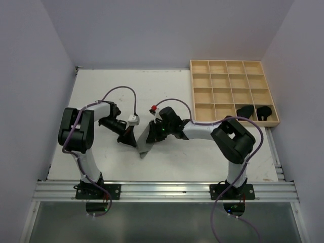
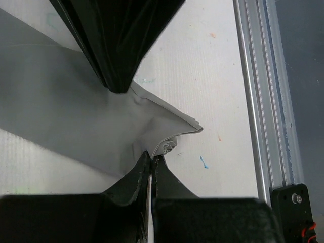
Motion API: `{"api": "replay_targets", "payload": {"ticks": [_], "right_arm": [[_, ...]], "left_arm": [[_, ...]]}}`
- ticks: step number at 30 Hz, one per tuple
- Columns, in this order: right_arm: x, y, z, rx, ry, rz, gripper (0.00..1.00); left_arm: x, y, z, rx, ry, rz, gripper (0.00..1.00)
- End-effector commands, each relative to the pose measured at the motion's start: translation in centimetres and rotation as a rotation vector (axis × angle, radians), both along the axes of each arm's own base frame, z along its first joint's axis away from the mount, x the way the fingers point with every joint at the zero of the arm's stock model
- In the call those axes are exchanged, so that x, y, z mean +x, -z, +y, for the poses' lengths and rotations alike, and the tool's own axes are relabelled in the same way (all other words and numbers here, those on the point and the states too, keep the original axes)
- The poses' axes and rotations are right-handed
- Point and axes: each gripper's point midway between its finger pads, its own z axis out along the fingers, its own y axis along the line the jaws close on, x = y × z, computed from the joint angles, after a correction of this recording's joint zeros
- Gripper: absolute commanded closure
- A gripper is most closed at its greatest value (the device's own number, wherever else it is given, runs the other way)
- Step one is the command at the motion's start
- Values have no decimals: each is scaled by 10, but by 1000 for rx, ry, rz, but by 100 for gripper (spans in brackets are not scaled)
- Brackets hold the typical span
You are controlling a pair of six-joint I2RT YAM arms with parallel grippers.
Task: Roll the underwear
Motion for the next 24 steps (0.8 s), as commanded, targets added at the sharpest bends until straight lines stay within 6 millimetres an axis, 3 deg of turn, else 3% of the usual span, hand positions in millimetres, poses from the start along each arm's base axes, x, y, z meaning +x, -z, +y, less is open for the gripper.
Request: {"api": "replay_targets", "payload": {"ticks": [1, 6, 10, 16, 24], "right_arm": [[24, -23, -21, -83, 75, -118, 85], [18, 4, -17, -130, 24, -44, 85], [11, 3, -9, -93, -12, -3, 85], [-11, -20, -4, -3, -25, 51, 84], [-40, 1, 11, -20, -32, 87, 83]], "left_arm": [[-1, -14, -7, -43, -28, -23, 100], [-11, -13, -8, -26, -55, -62, 100], [-4, -12, -8, 23, -127, -88, 100], [1, -6, -7, 72, -170, -72, 100], [-2, -1, -9, 93, -194, -24, 100]]}}
